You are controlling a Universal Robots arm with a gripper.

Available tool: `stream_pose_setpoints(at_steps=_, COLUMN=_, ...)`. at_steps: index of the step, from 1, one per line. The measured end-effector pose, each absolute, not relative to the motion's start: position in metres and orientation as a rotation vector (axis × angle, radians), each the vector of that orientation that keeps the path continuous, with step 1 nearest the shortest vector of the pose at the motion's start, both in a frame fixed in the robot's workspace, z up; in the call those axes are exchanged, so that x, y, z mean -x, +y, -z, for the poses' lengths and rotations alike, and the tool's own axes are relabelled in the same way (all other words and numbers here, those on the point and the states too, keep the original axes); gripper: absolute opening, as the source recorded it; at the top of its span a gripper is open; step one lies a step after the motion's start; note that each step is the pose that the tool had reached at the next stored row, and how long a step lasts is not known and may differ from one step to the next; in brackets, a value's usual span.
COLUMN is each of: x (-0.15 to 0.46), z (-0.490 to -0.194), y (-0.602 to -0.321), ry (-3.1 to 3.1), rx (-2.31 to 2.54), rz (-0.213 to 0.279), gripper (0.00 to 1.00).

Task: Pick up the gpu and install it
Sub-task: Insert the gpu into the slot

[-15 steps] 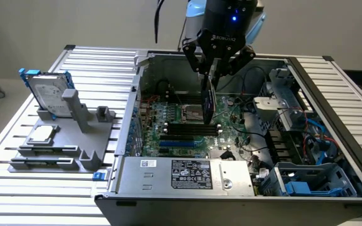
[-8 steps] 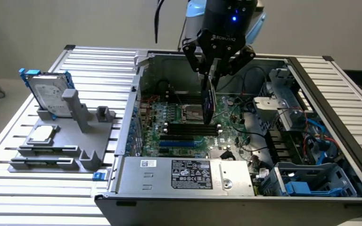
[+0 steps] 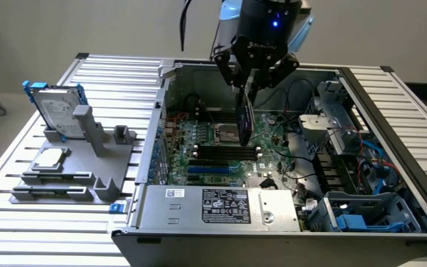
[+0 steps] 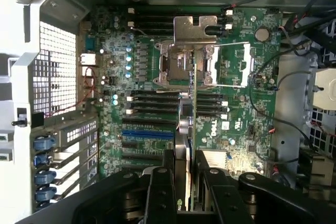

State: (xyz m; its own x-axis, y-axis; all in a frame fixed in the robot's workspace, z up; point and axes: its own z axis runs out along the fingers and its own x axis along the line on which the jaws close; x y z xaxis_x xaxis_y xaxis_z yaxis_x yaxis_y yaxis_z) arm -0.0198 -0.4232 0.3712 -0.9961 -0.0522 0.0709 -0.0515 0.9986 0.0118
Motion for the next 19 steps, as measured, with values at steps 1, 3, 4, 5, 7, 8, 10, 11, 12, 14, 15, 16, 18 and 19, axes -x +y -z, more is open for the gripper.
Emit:
stream_pose_setpoints(at_steps=1, x=0.0199, z=-0.3707, y=-0.4232, ry=-3.069, rx=-0.105, rz=0.023, gripper=0.27)
stream_pose_setpoints(at_steps=3, x=0.0199, z=-0.3699, y=-0.4231, ry=-3.066, rx=-0.16, rz=0.027, gripper=0.27)
stream_pose_setpoints(at_steps=4, x=0.0199, z=-0.3697, y=-0.4232, ry=-3.064, rx=-0.188, rz=0.026, gripper=0.27)
stream_pose_setpoints(at_steps=5, x=0.0199, z=-0.3696, y=-0.4232, ry=-3.062, rx=-0.216, rz=0.025, gripper=0.27)
stream_pose_setpoints(at_steps=7, x=0.0198, z=-0.3692, y=-0.4232, ry=-3.058, rx=-0.273, rz=0.023, gripper=0.27)
stream_pose_setpoints(at_steps=8, x=0.0198, z=-0.3691, y=-0.4232, ry=-3.055, rx=-0.3, rz=0.022, gripper=0.27)
stream_pose_setpoints(at_steps=10, x=0.0199, z=-0.3691, y=-0.4232, ry=-3.049, rx=-0.355, rz=0.02, gripper=0.27)
stream_pose_setpoints(at_steps=11, x=0.0198, z=-0.369, y=-0.4232, ry=-3.045, rx=-0.382, rz=0.019, gripper=0.27)
stream_pose_setpoints(at_steps=12, x=0.0199, z=-0.3689, y=-0.4232, ry=-3.042, rx=-0.41, rz=0.018, gripper=0.27)
stream_pose_setpoints(at_steps=14, x=0.0199, z=-0.3687, y=-0.4232, ry=-3.033, rx=-0.467, rz=0.016, gripper=0.27)
stream_pose_setpoints(at_steps=15, x=0.0199, z=-0.3685, y=-0.4232, ry=-3.029, rx=-0.495, rz=0.015, gripper=0.27)
stream_pose_setpoints(at_steps=16, x=0.0199, z=-0.3679, y=-0.4235, ry=-3.025, rx=-0.515, rz=0.014, gripper=0.27)
stream_pose_setpoints(at_steps=18, x=0.0199, z=-0.3661, y=-0.4268, ry=-3.019, rx=-0.53, rz=0.014, gripper=0.27)
stream_pose_setpoints(at_steps=19, x=0.0199, z=-0.3653, y=-0.4284, ry=-3.017, rx=-0.537, rz=0.015, gripper=0.27)
